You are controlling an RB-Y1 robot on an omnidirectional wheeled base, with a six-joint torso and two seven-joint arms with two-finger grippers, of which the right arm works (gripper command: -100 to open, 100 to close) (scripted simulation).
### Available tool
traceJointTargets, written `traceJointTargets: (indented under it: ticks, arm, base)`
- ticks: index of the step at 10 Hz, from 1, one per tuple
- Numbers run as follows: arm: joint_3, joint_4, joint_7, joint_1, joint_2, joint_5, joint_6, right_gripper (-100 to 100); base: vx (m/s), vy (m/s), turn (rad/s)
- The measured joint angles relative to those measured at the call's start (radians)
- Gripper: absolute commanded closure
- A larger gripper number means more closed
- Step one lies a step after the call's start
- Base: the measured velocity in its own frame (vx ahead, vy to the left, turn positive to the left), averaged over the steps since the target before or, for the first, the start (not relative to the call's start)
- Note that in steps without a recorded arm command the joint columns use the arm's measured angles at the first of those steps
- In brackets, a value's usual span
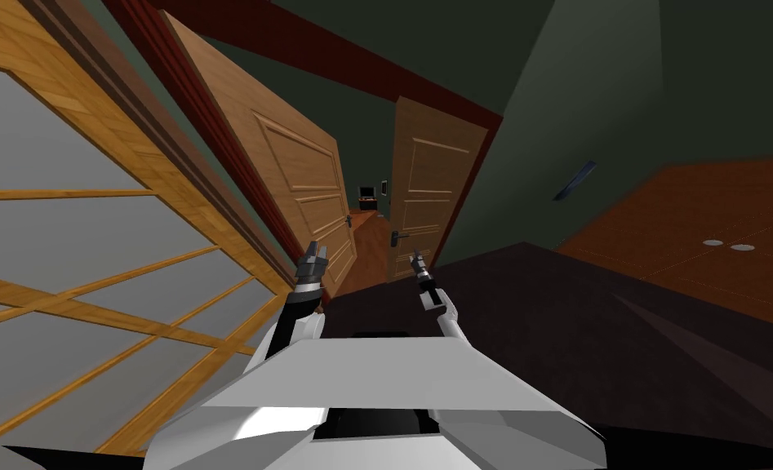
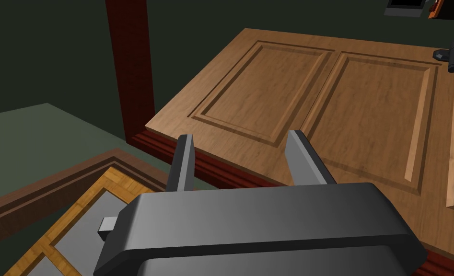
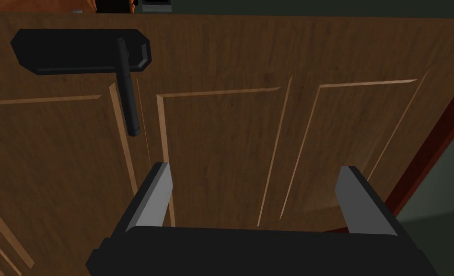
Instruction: Push the door open
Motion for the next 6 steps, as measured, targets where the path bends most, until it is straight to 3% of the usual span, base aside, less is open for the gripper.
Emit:
traceJointTargets:
  ticks: [3, 6]
  arm:
    - [-0.002, 0.09, -0.03, -0.056, -0.014, 0.013, 0.002, -100]
    - [0.0, 0.15, -0.05, -0.088, -0.022, 0.024, 0.006, -100]
  base:
    - [0.065, -0.021, 0.025]
    - [0.048, -0.023, 0.016]
